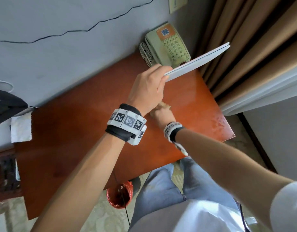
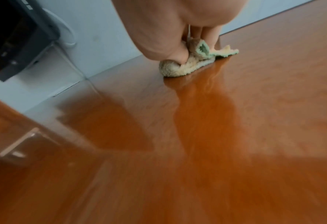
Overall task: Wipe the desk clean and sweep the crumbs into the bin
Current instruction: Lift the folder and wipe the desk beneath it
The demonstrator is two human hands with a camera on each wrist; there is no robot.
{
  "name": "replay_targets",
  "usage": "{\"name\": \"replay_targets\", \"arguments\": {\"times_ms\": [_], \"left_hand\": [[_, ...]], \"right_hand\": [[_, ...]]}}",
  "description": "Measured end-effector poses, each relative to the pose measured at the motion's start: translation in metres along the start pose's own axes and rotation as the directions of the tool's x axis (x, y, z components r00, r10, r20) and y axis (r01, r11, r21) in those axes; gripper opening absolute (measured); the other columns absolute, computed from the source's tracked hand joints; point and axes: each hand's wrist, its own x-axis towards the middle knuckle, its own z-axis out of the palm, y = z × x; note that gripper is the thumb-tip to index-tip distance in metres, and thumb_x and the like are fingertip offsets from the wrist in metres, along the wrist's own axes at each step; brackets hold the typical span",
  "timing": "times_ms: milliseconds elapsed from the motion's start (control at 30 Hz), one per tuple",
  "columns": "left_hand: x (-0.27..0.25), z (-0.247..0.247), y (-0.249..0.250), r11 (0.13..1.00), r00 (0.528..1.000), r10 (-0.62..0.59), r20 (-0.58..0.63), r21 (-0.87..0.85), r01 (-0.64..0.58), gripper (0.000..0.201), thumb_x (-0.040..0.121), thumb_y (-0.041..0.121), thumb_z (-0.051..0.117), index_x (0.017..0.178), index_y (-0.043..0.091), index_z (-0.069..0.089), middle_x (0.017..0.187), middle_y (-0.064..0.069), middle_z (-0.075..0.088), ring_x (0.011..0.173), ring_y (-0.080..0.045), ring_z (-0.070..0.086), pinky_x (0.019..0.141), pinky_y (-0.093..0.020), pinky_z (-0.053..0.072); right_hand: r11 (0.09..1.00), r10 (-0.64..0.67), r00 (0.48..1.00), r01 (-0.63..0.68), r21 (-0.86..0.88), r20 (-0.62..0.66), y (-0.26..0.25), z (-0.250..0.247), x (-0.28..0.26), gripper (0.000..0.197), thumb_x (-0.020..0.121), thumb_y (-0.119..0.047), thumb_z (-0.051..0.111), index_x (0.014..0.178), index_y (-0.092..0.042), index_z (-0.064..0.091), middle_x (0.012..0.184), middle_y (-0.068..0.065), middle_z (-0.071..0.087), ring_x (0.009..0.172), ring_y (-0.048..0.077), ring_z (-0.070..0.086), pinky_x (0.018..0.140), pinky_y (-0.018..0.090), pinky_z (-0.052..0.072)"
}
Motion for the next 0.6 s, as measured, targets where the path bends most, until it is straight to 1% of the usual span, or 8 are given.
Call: {"name": "replay_targets", "arguments": {"times_ms": [67, 133, 200, 267, 333, 400, 533, 600], "left_hand": [[0.001, -0.002, 0.0, 1.0, 1.0, -0.005, 0.003, -0.002, 0.005, 0.026, 0.096, 0.005, 0.055, 0.115, 0.006, 0.071, 0.101, -0.006, 0.07, 0.085, -0.027, 0.067, 0.075, -0.037, 0.054], [0.001, -0.002, 0.0, 1.0, 1.0, -0.008, 0.004, 0.002, 0.008, 0.025, 0.096, 0.005, 0.054, 0.115, 0.007, 0.07, 0.1, -0.006, 0.07, 0.085, -0.029, 0.067, 0.073, -0.04, 0.055], [-0.001, 0.0, -0.002, 1.0, 1.0, -0.009, 0.005, 0.003, 0.009, 0.026, 0.096, 0.006, 0.053, 0.115, 0.007, 0.07, 0.1, -0.006, 0.069, 0.084, -0.031, 0.067, 0.071, -0.043, 0.054], [-0.005, 0.0, -0.002, 1.0, 1.0, -0.004, -0.002, -0.002, 0.004, 0.026, 0.097, 0.007, 0.052, 0.115, 0.007, 0.07, 0.101, -0.006, 0.069, 0.085, -0.032, 0.067, 0.071, -0.044, 0.054], [-0.012, 0.003, 0.0, 1.0, 1.0, 0.004, -0.015, 0.001, -0.004, 0.026, 0.098, 0.008, 0.051, 0.116, 0.007, 0.07, 0.102, -0.006, 0.069, 0.083, -0.031, 0.067, 0.069, -0.044, 0.055], [-0.021, 0.006, 0.002, 1.0, 0.999, 0.011, -0.03, 0.013, -0.011, 0.025, 0.099, 0.007, 0.052, 0.116, 0.006, 0.07, 0.101, -0.006, 0.069, 0.078, -0.032, 0.068, 0.064, -0.045, 0.056], [-0.051, 0.015, 0.006, 0.996, 0.996, 0.077, -0.043, 0.05, -0.075, 0.02, 0.095, -0.001, 0.062, 0.113, 0.003, 0.071, 0.099, -0.007, 0.07, 0.07, -0.028, 0.068, 0.055, -0.04, 0.058], [-0.072, 0.021, 0.006, 0.992, 0.992, 0.12, -0.03, 0.054, -0.118, 0.025, 0.091, -0.007, 0.066, 0.114, 0.002, 0.071, 0.102, -0.008, 0.072, 0.072, -0.025, 0.071, 0.057, -0.036, 0.06]], "right_hand": [[0.989, -0.128, 0.992, 0.127, 0.08, 0.012, 0.005, 0.015, -0.021, 0.049, 0.087, 0.002, 0.063, 0.134, -0.007, 0.057, 0.135, 0.015, 0.056, 0.133, 0.035, 0.048, 0.082, 0.047, 0.058], [0.973, -0.195, 0.98, 0.187, 0.136, 0.049, 0.032, 0.021, -0.038, 0.049, 0.098, -0.001, 0.046, 0.145, -0.014, 0.046, 0.152, 0.007, 0.041, 0.147, 0.026, 0.029, 0.098, 0.045, 0.051], [0.984, -0.089, 0.996, 0.091, 0.155, -0.021, 0.073, 0.014, -0.047, 0.054, 0.099, -0.003, 0.043, 0.15, -0.022, 0.04, 0.159, -0.002, 0.029, 0.151, 0.022, 0.019, 0.105, 0.041, 0.045], [0.976, 0.084, 0.994, -0.068, 0.206, -0.071, 0.121, 0.003, -0.039, 0.063, 0.091, -0.001, 0.051, 0.147, -0.028, 0.04, 0.16, -0.003, 0.028, 0.15, 0.024, 0.021, 0.107, 0.043, 0.042], [0.956, 0.226, 0.969, -0.201, 0.213, -0.099, 0.16, -0.014, -0.023, 0.065, 0.083, -0.003, 0.057, 0.14, -0.031, 0.045, 0.154, 0.004, 0.039, 0.14, 0.032, 0.04, 0.104, 0.046, 0.046], [0.908, 0.355, 0.932, -0.325, 0.263, -0.073, 0.185, -0.03, -0.014, 0.058, 0.079, -0.005, 0.057, 0.131, -0.03, 0.051, 0.14, 0.009, 0.054, 0.117, 0.039, 0.059, 0.092, 0.047, 0.053], [0.941, 0.259, 0.964, -0.236, 0.244, -0.067, 0.196, -0.032, -0.039, 0.048, 0.079, -0.01, 0.055, 0.121, -0.033, 0.058, 0.122, 0.006, 0.064, 0.096, 0.035, 0.066, 0.08, 0.04, 0.056], [0.942, 0.231, 0.97, -0.203, 0.268, -0.076, 0.196, -0.029, -0.057, 0.038, 0.072, -0.003, 0.056, 0.096, -0.032, 0.061, 0.098, 0.001, 0.065, 0.079, 0.035, 0.062, 0.067, 0.032, 0.052]]}}
